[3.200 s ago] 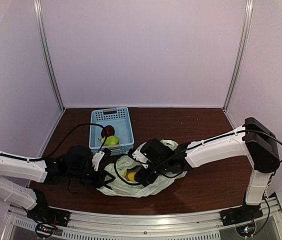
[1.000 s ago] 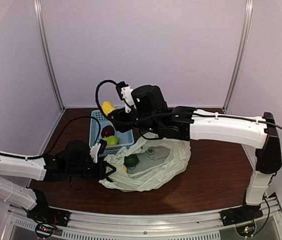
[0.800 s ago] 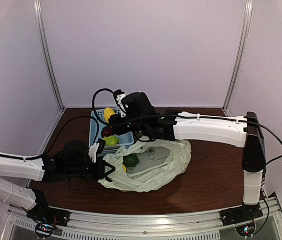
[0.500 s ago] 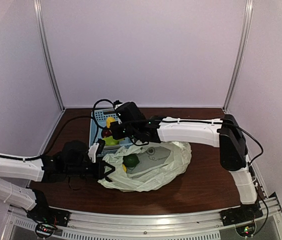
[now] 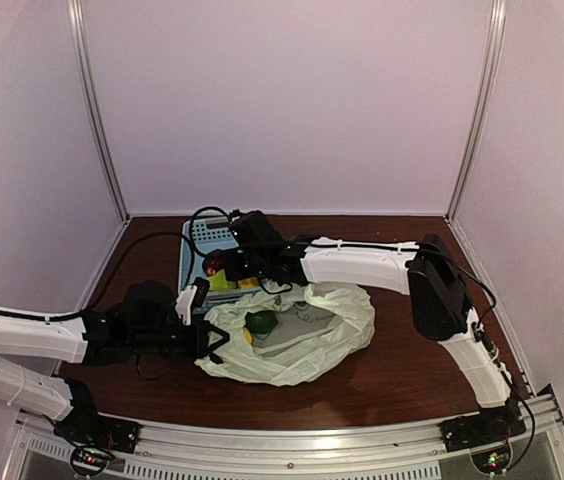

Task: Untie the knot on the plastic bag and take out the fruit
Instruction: Place the fake fruit in the bin.

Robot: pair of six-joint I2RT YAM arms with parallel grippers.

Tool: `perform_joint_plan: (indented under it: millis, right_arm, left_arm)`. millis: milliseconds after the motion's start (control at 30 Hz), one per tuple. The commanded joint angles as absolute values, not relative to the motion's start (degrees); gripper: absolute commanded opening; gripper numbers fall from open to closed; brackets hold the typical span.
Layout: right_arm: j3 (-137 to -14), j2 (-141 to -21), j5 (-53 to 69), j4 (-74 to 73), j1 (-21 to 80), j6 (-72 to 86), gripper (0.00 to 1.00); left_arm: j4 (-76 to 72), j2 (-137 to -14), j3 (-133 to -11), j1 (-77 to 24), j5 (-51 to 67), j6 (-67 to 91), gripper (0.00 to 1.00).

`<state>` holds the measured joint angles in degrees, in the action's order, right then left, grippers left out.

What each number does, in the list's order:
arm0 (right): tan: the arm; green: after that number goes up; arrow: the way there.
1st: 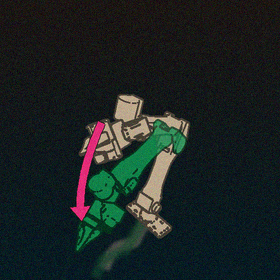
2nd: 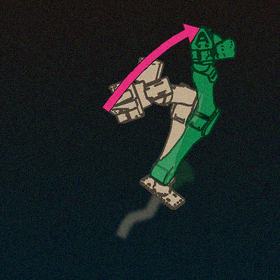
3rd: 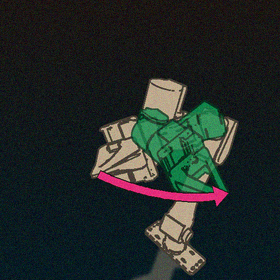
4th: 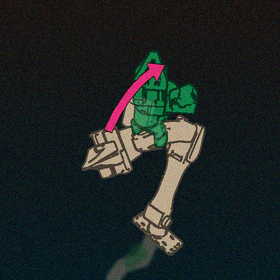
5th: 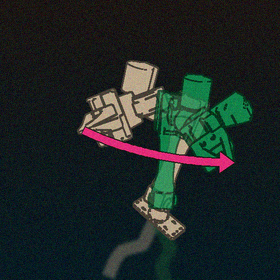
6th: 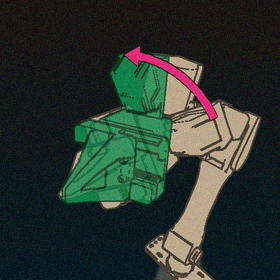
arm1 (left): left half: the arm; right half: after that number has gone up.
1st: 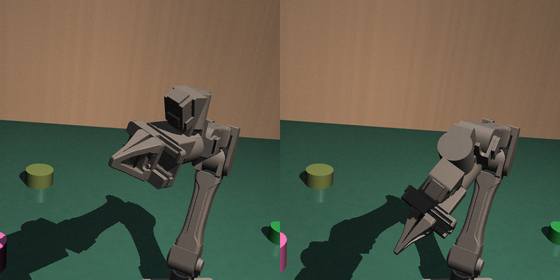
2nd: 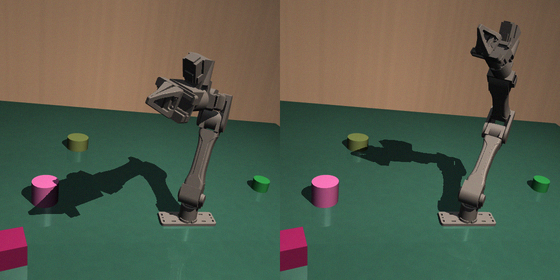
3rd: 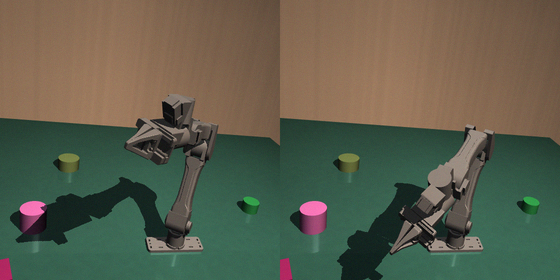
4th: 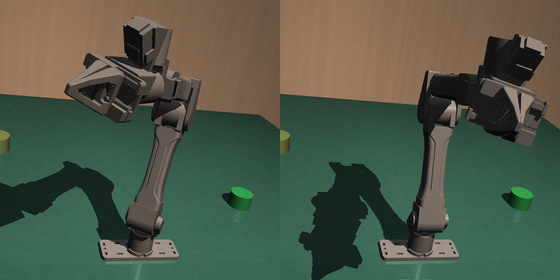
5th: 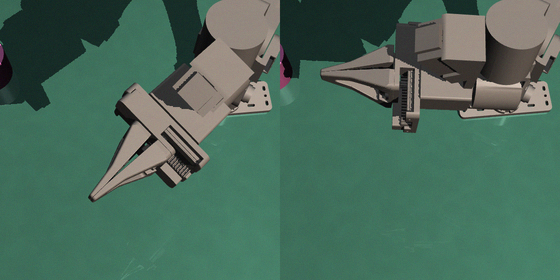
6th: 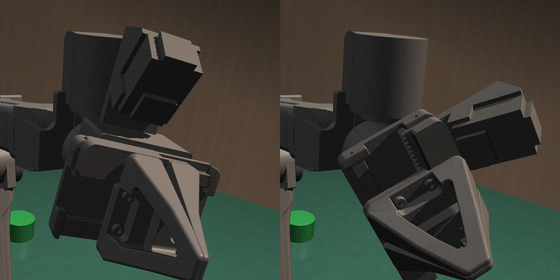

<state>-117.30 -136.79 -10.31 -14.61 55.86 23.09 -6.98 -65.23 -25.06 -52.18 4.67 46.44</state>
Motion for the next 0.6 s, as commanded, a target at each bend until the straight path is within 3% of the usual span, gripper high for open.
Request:
perform_joint_plan:
  millis: [0, 133, 333, 567]
  right_arm:
    - [-119.5, -138.4, -9.9, -16.6, 55.2, 22.7, 0.64]
    - [-119.5, -138.2, -9.2, -16.8, 55.0, 22.4, 0.71]
    - [-119.2, -135.3, -6.0, -15.7, 55.0, 20.6, 0.72]
    - [-108.3, -119.7, 1.5, -8.9, 55.0, 15.5, 0.74]
  left_arm:
    - [-7.6, -65.5, -25.0, -51.8, 4.3, 46.1, 0.0]
    - [-7.4, -65.5, -25.2, -51.8, 4.3, 46.0, 0.0]
    - [-7.3, -65.5, -25.4, -51.8, 4.3, 46.1, 0.0]
    - [-6.9, -64.9, -25.0, -50.2, 5.4, 45.4, 0.0]
